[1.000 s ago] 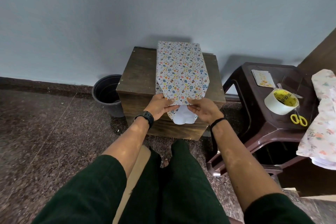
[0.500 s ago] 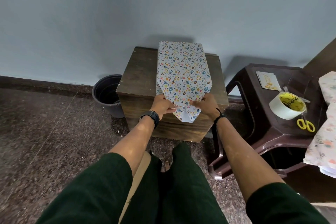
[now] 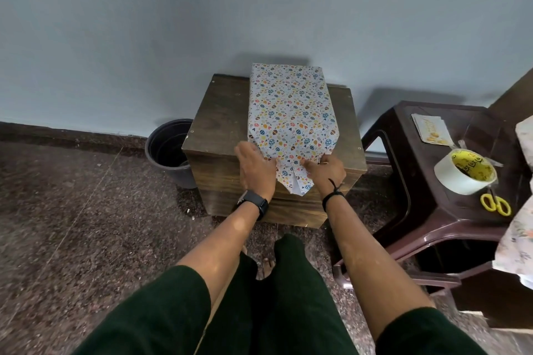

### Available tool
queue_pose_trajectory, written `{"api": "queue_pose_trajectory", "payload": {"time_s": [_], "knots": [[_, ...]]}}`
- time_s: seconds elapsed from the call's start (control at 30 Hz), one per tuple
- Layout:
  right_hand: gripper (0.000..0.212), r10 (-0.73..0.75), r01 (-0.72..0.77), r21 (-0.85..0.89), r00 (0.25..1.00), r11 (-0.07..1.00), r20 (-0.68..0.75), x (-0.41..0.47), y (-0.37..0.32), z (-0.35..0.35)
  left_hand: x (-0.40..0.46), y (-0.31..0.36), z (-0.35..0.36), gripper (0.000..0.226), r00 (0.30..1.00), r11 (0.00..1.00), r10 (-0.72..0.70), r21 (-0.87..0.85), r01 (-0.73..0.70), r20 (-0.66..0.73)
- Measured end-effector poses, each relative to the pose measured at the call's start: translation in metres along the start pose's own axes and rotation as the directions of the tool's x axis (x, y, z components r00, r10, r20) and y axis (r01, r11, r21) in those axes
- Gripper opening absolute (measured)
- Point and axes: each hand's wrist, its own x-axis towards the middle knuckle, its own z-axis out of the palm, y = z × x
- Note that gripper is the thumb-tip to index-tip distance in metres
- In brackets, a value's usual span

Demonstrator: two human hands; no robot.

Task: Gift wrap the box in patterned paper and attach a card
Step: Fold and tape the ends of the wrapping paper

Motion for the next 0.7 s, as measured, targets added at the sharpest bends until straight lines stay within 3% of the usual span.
{"api": "queue_pose_trajectory", "payload": {"time_s": [0.07, 0.13, 0.17, 0.23, 0.3, 0.43, 0.6, 0.7], "knots": [[0.039, 0.044, -0.044, 0.063, 0.999, 0.997, -0.006, 0.001, 0.001, 0.003, 0.007, 0.002, -0.006, 0.062, 0.952, 0.928, 0.303, 0.242, -0.283, -0.049], [0.038, 0.113, -0.114, 0.17, 0.993, 0.979, 0.016, -0.001, 0.001, 0.003, 0.026, 0.008, -0.012, 0.083, 0.846, 0.721, 0.523, 0.476, -0.503, 0.103], [0.039, 0.144, -0.146, 0.239, 0.989, 0.96, 0.024, -0.001, 0.002, 0.005, 0.036, 0.014, -0.017, 0.093, 0.81, 0.606, 0.525, 0.553, -0.571, 0.261], [0.044, 0.176, -0.172, 0.319, 0.984, 0.932, 0.015, -0.001, 0.002, 0.006, 0.054, 0.025, -0.02, 0.106, 0.746, 0.446, 0.391, 0.598, -0.666, 0.539], [0.04, 0.19, -0.18, 0.355, 0.982, 0.917, 0.007, -0.003, 0.002, 0.007, 0.061, 0.027, -0.019, 0.107, 0.686, 0.359, 0.303, 0.587, -0.725, 0.662], [0.042, 0.225, -0.206, 0.35, 0.974, 0.914, -0.015, 0.003, 0.006, 0.014, 0.057, 0.025, -0.011, 0.098, 0.684, 0.251, 0.277, 0.636, -0.729, 0.675], [0.043, 0.244, -0.217, 0.383, 0.969, 0.898, -0.023, -0.002, 0.005, 0.019, 0.054, 0.026, -0.008, 0.092, 0.682, 0.215, 0.315, 0.651, -0.728, 0.66], [0.044, 0.255, -0.229, 0.247, 0.964, 0.942, -0.079, -0.012, 0.021, 0.021, 0.055, 0.019, -0.004, 0.095, 0.659, 0.168, 0.358, 0.649, -0.742, 0.661]]}}
